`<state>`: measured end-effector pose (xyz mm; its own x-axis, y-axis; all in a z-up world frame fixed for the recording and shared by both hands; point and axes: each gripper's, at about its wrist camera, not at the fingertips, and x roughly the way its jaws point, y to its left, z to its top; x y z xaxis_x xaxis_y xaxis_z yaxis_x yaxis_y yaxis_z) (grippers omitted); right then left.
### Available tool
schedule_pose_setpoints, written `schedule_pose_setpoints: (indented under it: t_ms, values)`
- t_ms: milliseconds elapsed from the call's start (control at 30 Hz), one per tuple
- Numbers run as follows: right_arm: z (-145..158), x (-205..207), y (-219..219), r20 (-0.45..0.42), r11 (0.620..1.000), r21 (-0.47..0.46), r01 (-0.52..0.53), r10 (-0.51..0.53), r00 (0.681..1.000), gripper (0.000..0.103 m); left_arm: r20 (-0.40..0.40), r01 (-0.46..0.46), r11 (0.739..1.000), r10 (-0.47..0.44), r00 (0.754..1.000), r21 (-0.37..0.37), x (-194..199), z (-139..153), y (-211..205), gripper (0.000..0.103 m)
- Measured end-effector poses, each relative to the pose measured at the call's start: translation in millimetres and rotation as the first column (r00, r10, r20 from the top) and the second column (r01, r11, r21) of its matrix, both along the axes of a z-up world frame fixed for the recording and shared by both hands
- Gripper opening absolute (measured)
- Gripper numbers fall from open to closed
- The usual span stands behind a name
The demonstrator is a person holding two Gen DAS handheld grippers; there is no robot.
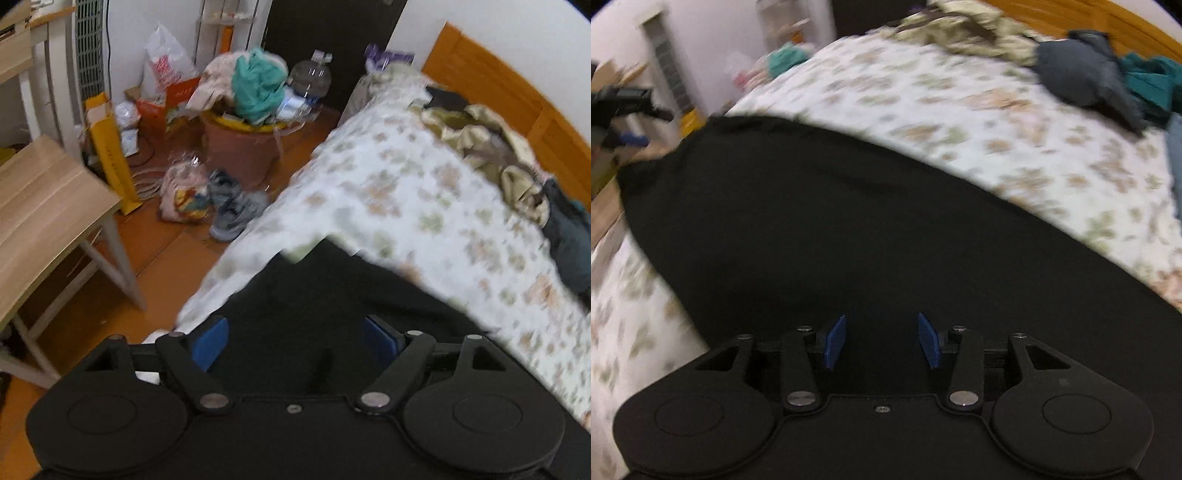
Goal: Fold clothes
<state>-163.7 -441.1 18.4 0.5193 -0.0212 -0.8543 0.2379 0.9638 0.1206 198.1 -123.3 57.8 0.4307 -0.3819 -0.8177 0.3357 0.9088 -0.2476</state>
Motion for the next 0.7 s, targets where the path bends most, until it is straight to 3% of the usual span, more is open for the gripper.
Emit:
schedule_pose_setpoints:
  t_ms: [100, 200, 367, 433, 567, 700]
  values:
    - [-5, 6, 15, -0.01, 0.999, -0.016, -0.033, 0.033, 0.999, 0.052, -0.004, 0.075, 0.997, -0.075, 0.997, -0.002, -1, -6, 5, 0.08]
    - [-11, 10, 12, -0.017, 1.0, 0.027, -0.003, 0.003, 1.0, 0.056, 0.013, 0.156, 0.987, -0.157, 0.987, 0.048, -4, -12, 1, 0.068]
    - [-13, 17, 4, -0.033, 0.995, 0.093, 0.04, -0.037, 0.999, 0.061, -0.026, 0.245, 0.963, -0.243, 0.97, 0.115, 0, -28, -5, 0.049]
    - [-14, 21, 6, -0.045, 0.995, 0.092, 0.036, -0.032, 0.998, 0.064, -0.02, 0.276, 0.951, -0.276, 0.961, 0.139, -1, -32, -2, 0.036]
    - [-10, 34, 14, -0.064, 0.998, 0.057, 0.006, -0.002, 0.998, 0.065, -0.046, 0.281, 0.951, -0.277, 0.96, 0.13, 7, -32, 5, 0.046]
    - [1, 49, 23, -0.016, 0.999, 0.043, -0.012, 0.013, 1.0, 0.065, -0.016, 0.277, 0.949, -0.277, 0.961, 0.154, 12, -30, 7, 0.053]
